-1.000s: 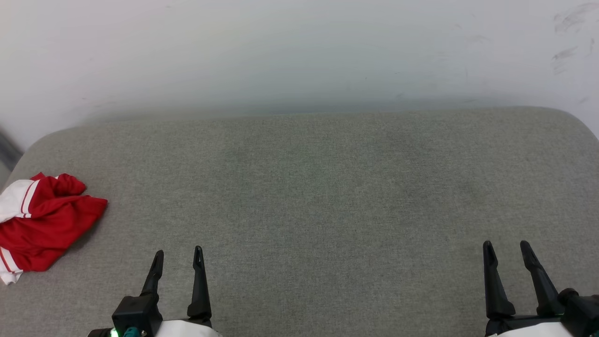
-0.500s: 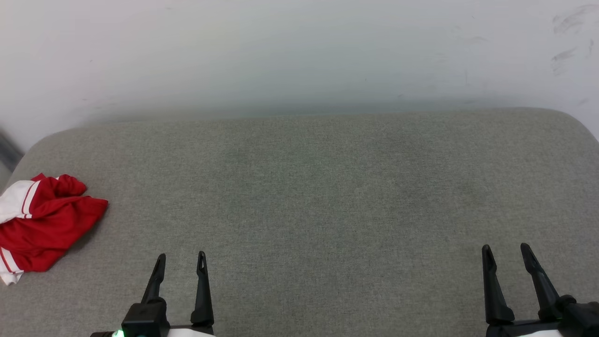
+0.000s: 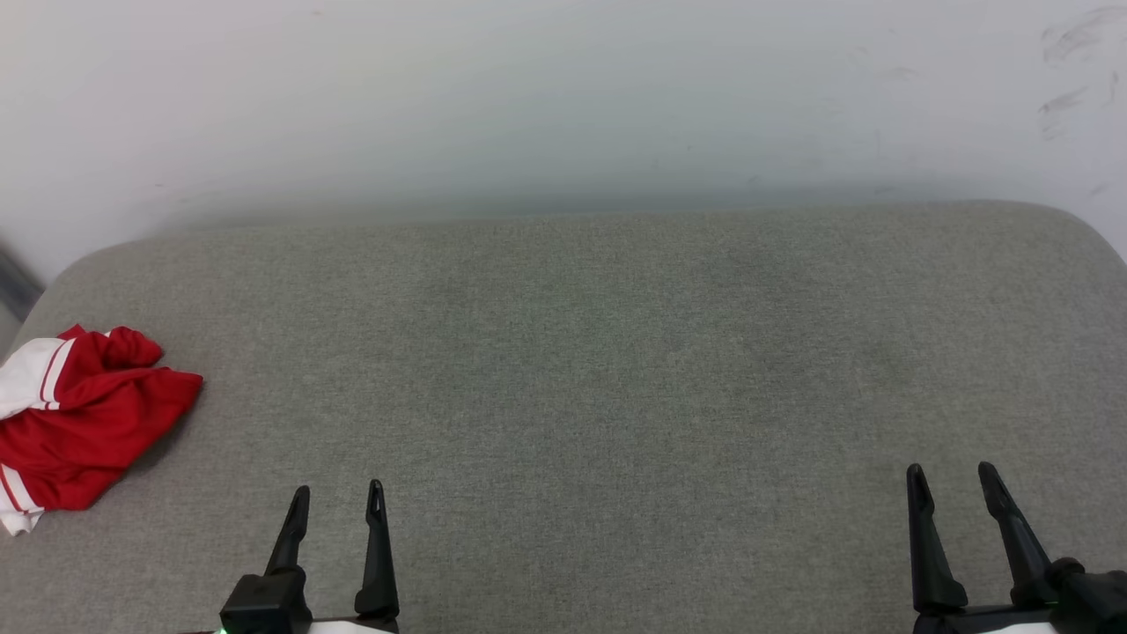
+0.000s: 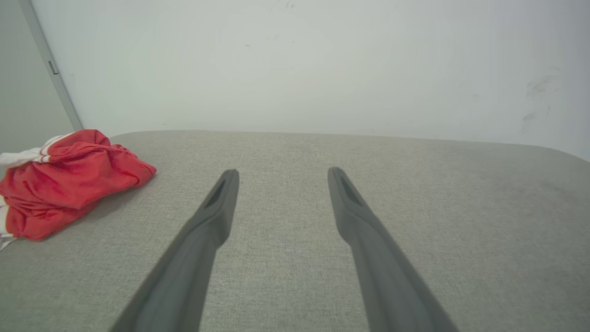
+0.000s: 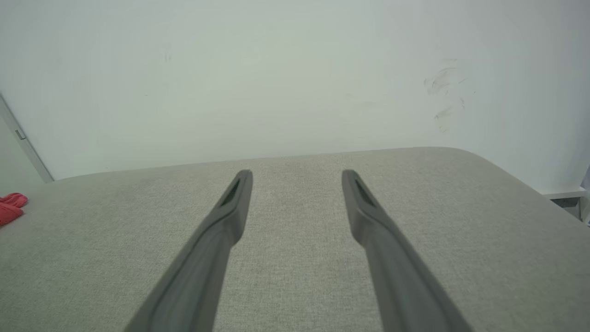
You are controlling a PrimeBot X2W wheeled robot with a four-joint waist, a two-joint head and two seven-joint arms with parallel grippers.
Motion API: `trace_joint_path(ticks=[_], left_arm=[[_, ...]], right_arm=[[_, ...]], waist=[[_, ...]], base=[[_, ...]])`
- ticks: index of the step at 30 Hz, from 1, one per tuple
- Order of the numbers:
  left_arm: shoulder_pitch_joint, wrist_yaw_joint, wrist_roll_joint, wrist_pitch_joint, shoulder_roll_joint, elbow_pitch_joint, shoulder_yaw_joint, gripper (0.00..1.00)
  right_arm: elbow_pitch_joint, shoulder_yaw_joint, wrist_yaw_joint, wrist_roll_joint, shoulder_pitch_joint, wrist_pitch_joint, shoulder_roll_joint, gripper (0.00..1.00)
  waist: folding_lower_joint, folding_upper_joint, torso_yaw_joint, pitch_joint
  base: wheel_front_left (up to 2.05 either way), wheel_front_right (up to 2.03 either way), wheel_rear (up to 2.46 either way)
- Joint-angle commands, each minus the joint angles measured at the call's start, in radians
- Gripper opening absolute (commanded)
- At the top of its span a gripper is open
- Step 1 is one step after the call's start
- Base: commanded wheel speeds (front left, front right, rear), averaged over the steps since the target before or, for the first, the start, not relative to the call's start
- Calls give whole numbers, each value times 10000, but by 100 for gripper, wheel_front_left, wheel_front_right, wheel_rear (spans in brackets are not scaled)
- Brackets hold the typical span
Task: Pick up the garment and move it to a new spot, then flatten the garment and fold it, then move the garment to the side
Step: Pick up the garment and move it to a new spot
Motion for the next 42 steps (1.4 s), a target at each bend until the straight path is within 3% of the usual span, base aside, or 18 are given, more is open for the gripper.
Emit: trace_joint_path(ticks=[1, 15, 42], left_arm=[[120, -40, -9, -45, 10, -5, 36, 100], [-43, 205, 68, -38, 8, -3, 171, 100], [175, 642, -165, -38, 8, -3, 807, 100]], right_arm=[[24, 19, -3, 84, 137, -21, -5, 100], [-123, 59, -3, -179, 175, -21, -3, 100], [-274, 304, -3, -397, 372, -21, -3, 100]], waist=[[0, -1, 0, 0], [0, -1, 653, 49], [0, -1, 4354, -1]], base=[[0, 0, 0], [0, 0, 0], [0, 0, 0]])
